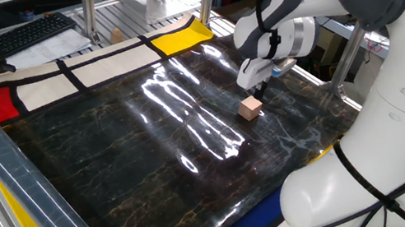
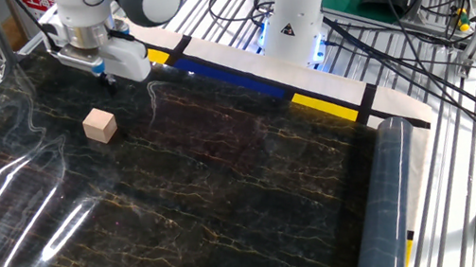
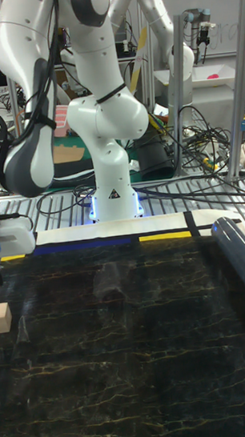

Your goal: Hold a small block with the gripper and sweep it from left to right on the table

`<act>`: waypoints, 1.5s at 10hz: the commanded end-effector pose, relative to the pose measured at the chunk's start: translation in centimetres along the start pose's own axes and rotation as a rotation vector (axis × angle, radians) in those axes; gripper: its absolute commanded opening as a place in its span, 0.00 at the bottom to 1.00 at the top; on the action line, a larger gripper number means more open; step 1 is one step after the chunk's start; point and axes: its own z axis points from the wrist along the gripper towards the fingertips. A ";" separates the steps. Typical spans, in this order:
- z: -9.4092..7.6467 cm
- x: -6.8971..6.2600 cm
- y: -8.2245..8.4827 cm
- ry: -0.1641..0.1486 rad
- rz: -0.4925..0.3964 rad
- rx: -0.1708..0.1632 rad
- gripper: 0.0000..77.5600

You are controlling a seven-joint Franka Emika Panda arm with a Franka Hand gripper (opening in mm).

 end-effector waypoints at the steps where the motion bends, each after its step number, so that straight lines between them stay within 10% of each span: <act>1: 0.1 -1.6 -1.4 -0.001 0.020 0.001 0.00; 7: 3.6 -1.4 -3.4 -0.005 0.007 -0.006 0.00; 15: 4.3 -1.8 -2.6 -0.005 0.023 -0.007 0.00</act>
